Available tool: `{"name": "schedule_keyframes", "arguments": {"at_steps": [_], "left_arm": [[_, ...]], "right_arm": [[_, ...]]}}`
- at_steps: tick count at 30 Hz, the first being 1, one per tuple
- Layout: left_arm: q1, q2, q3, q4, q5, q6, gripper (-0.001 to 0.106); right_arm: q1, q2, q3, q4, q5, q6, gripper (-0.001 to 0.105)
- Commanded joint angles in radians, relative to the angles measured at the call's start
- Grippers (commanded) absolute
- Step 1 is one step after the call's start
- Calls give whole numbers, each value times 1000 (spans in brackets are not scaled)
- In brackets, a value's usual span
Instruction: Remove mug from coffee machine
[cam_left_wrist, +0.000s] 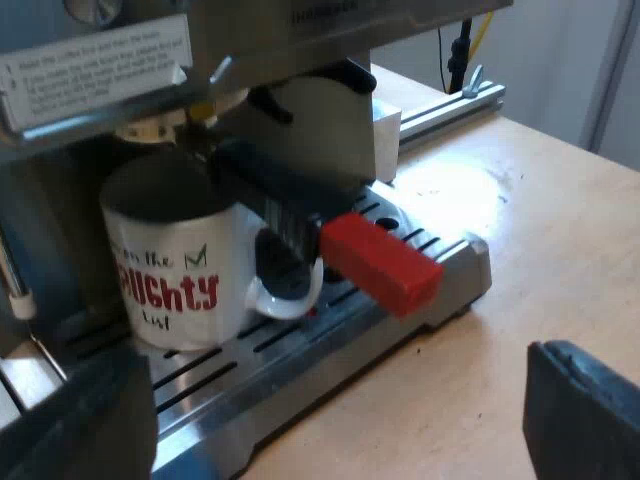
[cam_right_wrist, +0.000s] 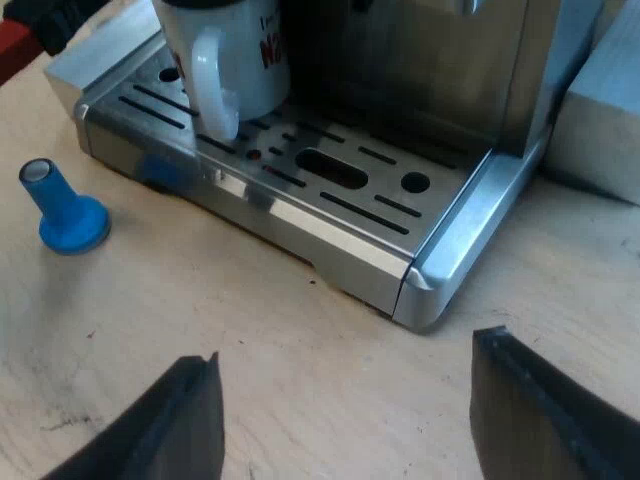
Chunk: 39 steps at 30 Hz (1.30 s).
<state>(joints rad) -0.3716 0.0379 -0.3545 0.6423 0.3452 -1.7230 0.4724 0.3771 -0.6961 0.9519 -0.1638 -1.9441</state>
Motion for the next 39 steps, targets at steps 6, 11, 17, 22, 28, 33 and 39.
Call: {"name": "schedule_keyframes", "arguments": {"at_steps": [6, 11, 17, 22, 28, 33, 39], "left_arm": [[-4, 3, 67, -42, -30, 4, 77], [-4, 3, 69, -37, -30, 4, 77], [-4, 3, 69, 27, -30, 4, 77], [-4, 3, 69, 26, -30, 4, 77], [-4, 3, 69, 25, -30, 4, 77], [-4, 3, 69, 25, -30, 4, 77], [-4, 3, 69, 4, -27, 4, 77]], "right_arm": [[1, 1, 69, -99, -8, -13, 56], [1, 1, 95, -193, -8, -13, 56], [1, 3, 154, -314, -41, -13, 56], [1, 4, 188, -363, -43, -13, 56], [22, 39, 245, -465, -43, -13, 56], [108, 114, 284, -584, -24, -13, 56], [251, 240, 310, -715, 93, -5, 56]]}}
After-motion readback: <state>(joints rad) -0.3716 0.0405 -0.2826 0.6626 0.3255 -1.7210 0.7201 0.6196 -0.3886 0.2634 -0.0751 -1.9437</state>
